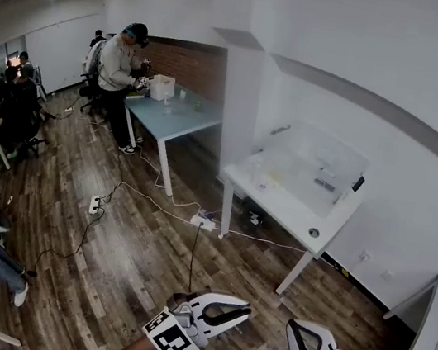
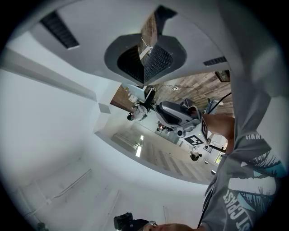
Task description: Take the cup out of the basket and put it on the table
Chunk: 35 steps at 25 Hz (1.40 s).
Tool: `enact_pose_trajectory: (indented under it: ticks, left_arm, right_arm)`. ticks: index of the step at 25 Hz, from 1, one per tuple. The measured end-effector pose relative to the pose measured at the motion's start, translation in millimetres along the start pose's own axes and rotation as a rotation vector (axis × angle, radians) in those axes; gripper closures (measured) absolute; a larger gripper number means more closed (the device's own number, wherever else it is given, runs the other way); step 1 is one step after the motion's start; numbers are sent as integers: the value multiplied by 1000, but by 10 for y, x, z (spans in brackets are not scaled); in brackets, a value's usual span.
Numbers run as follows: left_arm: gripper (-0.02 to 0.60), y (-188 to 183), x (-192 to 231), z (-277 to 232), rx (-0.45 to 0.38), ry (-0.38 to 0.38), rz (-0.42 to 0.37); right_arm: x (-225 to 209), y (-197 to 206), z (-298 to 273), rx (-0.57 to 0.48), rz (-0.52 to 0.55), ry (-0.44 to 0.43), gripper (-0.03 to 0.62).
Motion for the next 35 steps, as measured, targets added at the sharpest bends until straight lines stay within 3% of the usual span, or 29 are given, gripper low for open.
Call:
enact_pose_trajectory:
  ticks: [6, 14, 19, 22, 27, 35]
  left_arm:
    - [526, -135, 203, -239, -14, -72, -58]
    - [526, -238, 11, -597, 12, -77, -64]
    - [526, -273, 57, -814, 34, -74, -85]
    - [526, -271, 180, -862, 51, -73, -110]
    - [526, -65, 449, -886, 102, -71, -161]
    - [526, 255, 899, -805, 126, 6, -247]
  right_arm:
    - [-286, 6, -24, -50, 59, -12, 583]
    - [-458, 206, 312, -78, 38, -45, 583]
    - [-754, 294, 340, -90, 82, 2, 583]
    - [-875, 303, 205, -77, 130, 37, 583]
    - [-993, 301, -195, -32, 319, 96, 583]
    - [-1088, 228, -834, 25, 380, 96, 583]
Point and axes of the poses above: the fingertips, and each gripper's own axes: z backward along the fingers, x to its left, y out of its underside, the point moved 4 cm from there along z, backward along the fingers, and after that the axes turned 5 degrees about y, right-handed, at the moved point
